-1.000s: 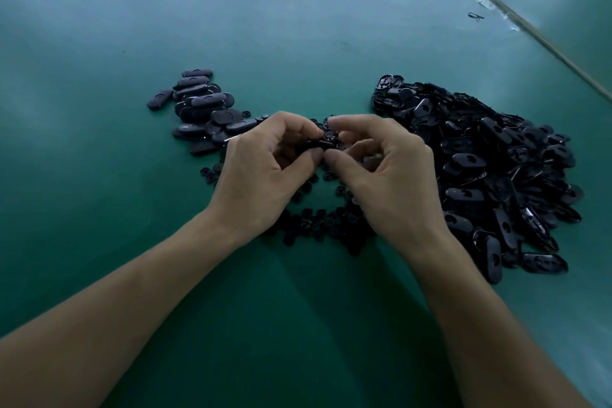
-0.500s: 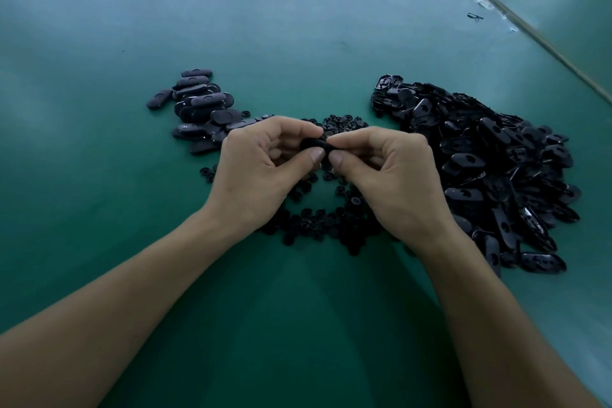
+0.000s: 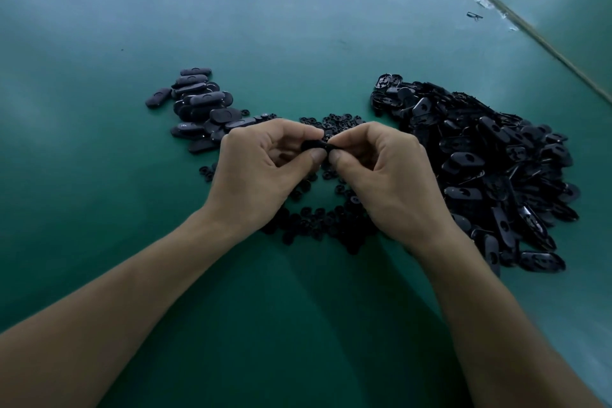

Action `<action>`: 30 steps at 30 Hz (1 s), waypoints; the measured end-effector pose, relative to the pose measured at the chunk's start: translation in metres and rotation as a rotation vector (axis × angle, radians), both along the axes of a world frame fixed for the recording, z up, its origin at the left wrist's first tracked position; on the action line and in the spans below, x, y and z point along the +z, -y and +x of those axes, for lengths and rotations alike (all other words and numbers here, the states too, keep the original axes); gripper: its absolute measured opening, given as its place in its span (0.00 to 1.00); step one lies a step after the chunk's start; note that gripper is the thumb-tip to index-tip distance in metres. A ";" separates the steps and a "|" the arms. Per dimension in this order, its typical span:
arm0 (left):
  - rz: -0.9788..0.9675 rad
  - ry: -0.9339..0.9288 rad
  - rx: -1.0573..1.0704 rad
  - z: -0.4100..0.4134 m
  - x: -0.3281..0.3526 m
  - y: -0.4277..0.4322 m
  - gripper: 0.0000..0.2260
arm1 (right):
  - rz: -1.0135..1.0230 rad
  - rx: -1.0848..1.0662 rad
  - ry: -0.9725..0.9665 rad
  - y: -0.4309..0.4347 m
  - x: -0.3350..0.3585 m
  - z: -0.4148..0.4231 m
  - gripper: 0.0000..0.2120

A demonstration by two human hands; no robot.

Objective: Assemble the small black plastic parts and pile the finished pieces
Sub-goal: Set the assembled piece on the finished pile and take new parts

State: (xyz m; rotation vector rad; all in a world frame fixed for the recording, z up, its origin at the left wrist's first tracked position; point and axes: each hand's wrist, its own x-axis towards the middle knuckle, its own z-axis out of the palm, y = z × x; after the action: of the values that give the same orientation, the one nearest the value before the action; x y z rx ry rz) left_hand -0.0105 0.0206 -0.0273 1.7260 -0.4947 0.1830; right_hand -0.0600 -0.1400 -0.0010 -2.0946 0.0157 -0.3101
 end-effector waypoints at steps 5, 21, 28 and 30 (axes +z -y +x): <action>0.008 0.010 -0.001 -0.001 0.003 -0.001 0.11 | 0.029 0.000 0.015 0.000 0.000 0.000 0.06; -0.005 0.026 0.084 0.006 0.012 -0.006 0.09 | -0.208 -0.179 0.099 0.011 0.003 0.000 0.10; -0.014 -0.024 0.348 0.042 0.018 -0.037 0.06 | -0.662 -0.326 -0.198 0.026 -0.002 0.002 0.20; -0.012 -0.070 0.382 0.051 0.014 -0.047 0.05 | -0.704 -0.299 -0.269 0.023 0.000 0.004 0.23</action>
State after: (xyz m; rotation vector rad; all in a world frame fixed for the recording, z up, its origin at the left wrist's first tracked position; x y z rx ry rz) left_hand 0.0401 0.0672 -0.0129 1.7965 -0.1074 0.3953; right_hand -0.0555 -0.1633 -0.0013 -2.8265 0.4397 -0.2258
